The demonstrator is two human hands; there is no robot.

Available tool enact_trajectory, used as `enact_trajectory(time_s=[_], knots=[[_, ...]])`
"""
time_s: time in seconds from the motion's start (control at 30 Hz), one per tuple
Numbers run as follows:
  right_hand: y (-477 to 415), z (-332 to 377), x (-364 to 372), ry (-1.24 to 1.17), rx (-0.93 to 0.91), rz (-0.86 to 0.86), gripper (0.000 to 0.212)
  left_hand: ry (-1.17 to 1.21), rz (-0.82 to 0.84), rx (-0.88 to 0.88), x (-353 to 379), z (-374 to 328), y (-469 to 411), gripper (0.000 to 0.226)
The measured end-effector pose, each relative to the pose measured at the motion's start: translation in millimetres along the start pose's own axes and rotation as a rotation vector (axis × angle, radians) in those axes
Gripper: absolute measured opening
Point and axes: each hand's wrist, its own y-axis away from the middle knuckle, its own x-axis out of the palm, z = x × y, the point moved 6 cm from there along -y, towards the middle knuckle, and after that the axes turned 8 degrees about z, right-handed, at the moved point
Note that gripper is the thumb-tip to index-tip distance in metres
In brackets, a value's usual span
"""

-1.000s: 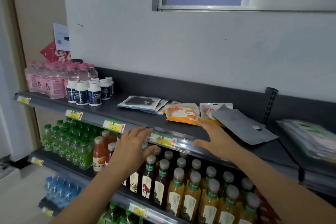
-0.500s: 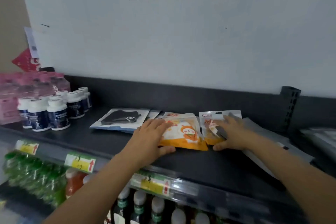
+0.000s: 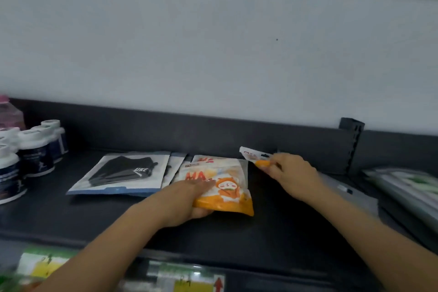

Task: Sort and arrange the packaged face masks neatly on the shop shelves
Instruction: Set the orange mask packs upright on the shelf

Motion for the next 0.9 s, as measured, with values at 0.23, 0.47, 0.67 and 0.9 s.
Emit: enact_trajectory(time_s=[0.23,0.47,0.67,0.9], knots=[[4,-11,-18,-1.212,0.295,-0.378,0.019,0.001,0.109,0.107,6,10,19,0.099],[61,-17,0,-1.480,0.504,-0.658,0.022,0.025,0.060,0.149,10,5,31,0.115],[108,-2,-7,-1.253,0.401,-0.836,0.020,0.050,0.031,0.158,12,5,30,0.095],[127,62,38,-0.027,0.126,-0.160,0.046,0.070,0.027,0.179,11,4,31,0.083]])
